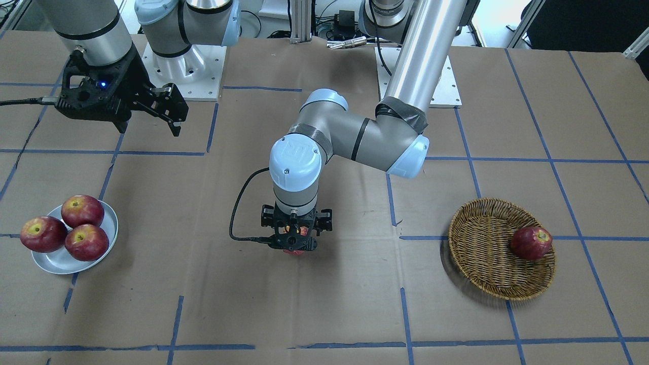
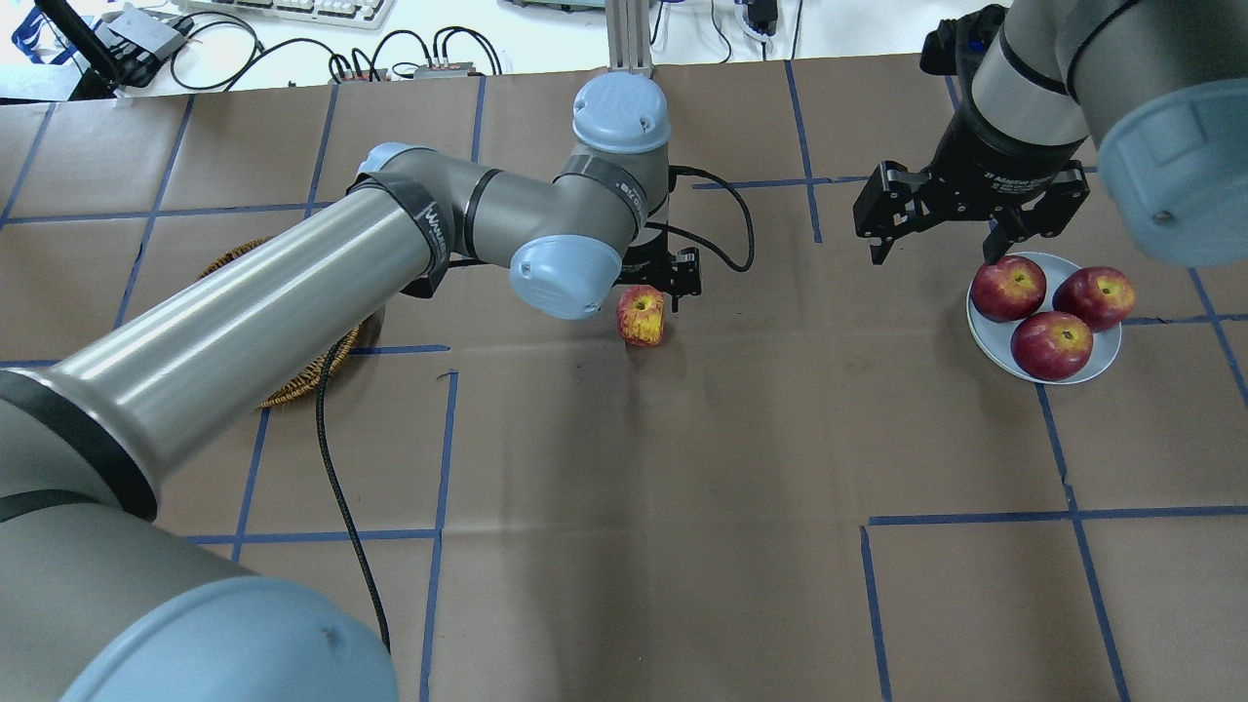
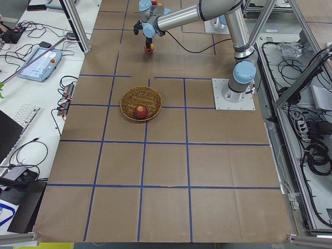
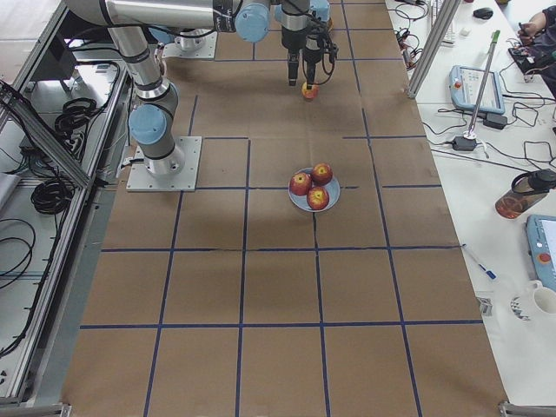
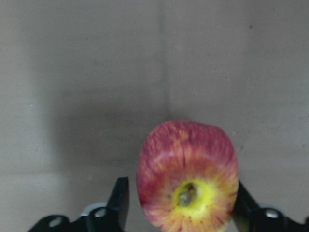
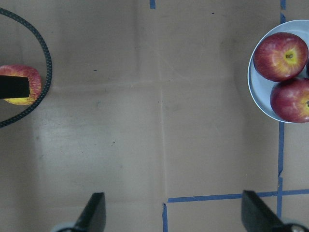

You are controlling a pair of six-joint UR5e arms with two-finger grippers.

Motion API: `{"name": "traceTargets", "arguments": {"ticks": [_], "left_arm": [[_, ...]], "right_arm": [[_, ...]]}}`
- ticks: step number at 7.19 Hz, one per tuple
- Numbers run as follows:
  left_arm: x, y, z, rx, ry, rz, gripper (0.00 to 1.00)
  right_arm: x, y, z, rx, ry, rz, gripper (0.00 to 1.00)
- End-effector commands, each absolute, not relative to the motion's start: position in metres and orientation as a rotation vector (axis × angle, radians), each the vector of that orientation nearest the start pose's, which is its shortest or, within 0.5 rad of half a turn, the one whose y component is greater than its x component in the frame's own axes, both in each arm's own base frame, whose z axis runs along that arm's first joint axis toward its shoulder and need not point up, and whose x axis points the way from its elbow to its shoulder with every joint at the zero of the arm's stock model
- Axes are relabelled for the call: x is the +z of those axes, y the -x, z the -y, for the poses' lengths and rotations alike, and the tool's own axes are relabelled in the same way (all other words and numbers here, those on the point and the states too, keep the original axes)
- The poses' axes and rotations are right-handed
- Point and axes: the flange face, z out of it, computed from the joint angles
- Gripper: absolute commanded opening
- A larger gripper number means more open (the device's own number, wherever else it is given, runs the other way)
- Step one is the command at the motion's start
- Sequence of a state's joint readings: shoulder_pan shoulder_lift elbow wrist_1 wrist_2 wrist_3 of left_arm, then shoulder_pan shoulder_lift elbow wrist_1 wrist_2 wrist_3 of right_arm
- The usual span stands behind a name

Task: Transfer apple from basket to plate
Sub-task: 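Release the apple on the table and raise the left gripper back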

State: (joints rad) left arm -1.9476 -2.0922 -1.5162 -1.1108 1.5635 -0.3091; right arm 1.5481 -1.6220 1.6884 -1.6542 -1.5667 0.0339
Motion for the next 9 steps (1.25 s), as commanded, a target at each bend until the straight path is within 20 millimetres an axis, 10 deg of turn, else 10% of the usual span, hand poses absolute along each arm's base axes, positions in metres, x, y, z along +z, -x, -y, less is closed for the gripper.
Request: {"name": "traceTargets", "arguments": {"ticks": [1, 3, 5, 9], "left_arm": [[0.344, 0.313, 0.559, 0.0, -0.075, -3.152, 0.99], [0.42, 0.225, 0.537, 0.078, -0.149, -3.139, 0.99], [0.469, 0.145, 0.527, 0.044, -0.124, -3.145, 0.99], [0.493, 0.125, 0.516, -0.037, -0.227, -3.139, 0.99]], "right_arm": [[0.461, -0.124, 0.485, -0.096, -0.094, -3.137, 1.0], [0.45, -0.132, 0.5, -0.105, -0.102, -3.124, 1.0], [0.435, -0.189, 0.517, -0.088, -0.134, -3.121, 1.0], [0.339, -0.322, 0.547, -0.134, -0.166, -3.102, 1.0]]}}
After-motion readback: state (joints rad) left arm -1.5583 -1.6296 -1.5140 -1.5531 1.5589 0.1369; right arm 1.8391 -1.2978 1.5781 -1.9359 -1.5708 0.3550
